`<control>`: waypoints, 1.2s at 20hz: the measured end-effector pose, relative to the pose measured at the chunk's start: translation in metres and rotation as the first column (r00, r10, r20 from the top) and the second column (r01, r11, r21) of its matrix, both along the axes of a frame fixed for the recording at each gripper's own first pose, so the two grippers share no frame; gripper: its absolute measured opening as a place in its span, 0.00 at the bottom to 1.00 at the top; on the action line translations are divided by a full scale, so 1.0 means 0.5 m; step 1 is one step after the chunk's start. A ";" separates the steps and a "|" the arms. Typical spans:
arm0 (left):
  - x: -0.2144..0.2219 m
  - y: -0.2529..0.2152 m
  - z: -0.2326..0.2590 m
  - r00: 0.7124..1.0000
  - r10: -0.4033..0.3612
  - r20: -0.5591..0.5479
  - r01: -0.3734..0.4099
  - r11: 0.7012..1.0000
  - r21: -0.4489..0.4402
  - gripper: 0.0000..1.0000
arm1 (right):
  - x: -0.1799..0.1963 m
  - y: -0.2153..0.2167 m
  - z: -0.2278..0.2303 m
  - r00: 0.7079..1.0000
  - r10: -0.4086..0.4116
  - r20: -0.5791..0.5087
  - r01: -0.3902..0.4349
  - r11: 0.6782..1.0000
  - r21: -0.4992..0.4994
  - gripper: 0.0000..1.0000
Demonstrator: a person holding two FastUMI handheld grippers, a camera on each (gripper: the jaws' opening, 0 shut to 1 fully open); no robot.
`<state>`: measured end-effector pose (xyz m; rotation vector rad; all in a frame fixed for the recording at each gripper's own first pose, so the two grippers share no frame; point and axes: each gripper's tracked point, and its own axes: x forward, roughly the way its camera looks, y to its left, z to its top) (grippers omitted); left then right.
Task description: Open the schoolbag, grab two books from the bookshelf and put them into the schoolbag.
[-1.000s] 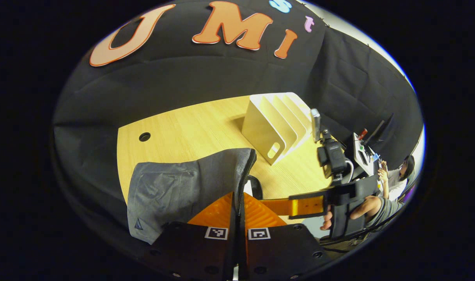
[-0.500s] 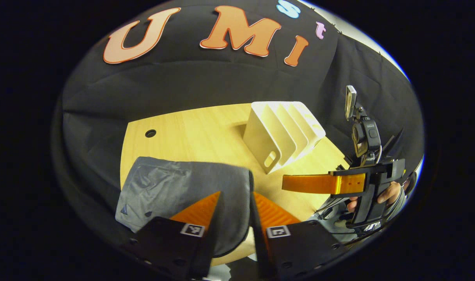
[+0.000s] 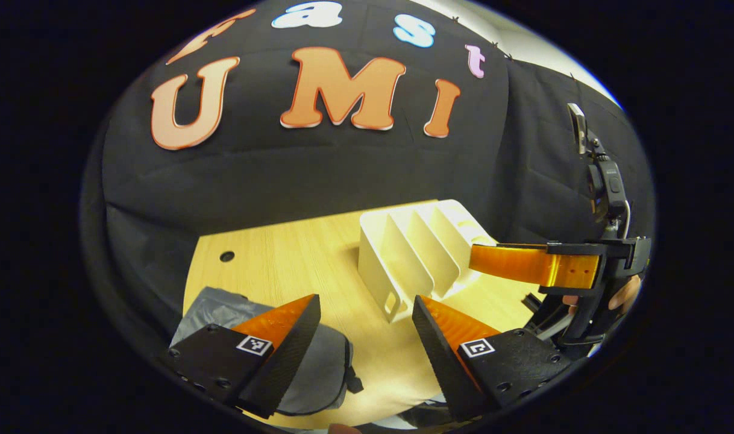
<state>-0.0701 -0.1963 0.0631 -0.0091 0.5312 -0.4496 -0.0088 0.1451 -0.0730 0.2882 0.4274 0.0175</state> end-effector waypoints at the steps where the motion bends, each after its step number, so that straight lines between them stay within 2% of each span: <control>1: 0.008 -0.013 0.027 0.998 0.027 0.049 -0.027 1.000 -0.013 0.97 | -0.003 -0.025 0.025 0.999 -0.016 0.038 0.017 0.999 -0.034 0.98; 2: 0.009 -0.020 0.041 0.995 0.048 0.088 -0.045 0.998 -0.033 0.98 | -0.011 -0.051 0.045 0.997 -0.026 0.075 0.031 0.997 -0.070 0.98; 5: -0.001 -0.070 0.127 0.974 0.102 0.201 -0.067 0.982 -0.174 0.97 | -0.032 -0.110 0.109 0.982 -0.036 0.188 0.066 0.985 -0.159 0.98; 9: -0.005 -0.092 0.221 0.901 0.224 0.371 -0.135 0.958 -0.252 0.96 | -0.066 -0.160 0.187 0.942 -0.034 0.333 0.118 0.965 -0.236 0.97; 11: -0.033 -0.101 0.247 0.863 0.274 0.424 -0.159 0.945 -0.287 0.96 | -0.074 -0.176 0.205 0.928 -0.032 0.370 0.127 0.964 -0.234 0.97; 13: -0.051 -0.105 0.250 0.843 0.316 0.435 -0.194 0.934 -0.301 0.96 | -0.083 -0.186 0.217 0.910 -0.031 0.414 0.144 0.959 -0.243 0.97; 16: -0.039 -0.106 0.239 0.838 0.340 0.426 -0.224 0.927 -0.300 0.94 | -0.090 -0.201 0.211 0.894 -0.027 0.447 0.160 0.952 -0.263 0.97; 24: -0.064 -0.114 0.185 0.834 0.364 0.415 -0.277 0.926 -0.256 0.96 | -0.084 -0.189 0.156 0.911 0.019 0.412 0.103 0.957 -0.271 0.97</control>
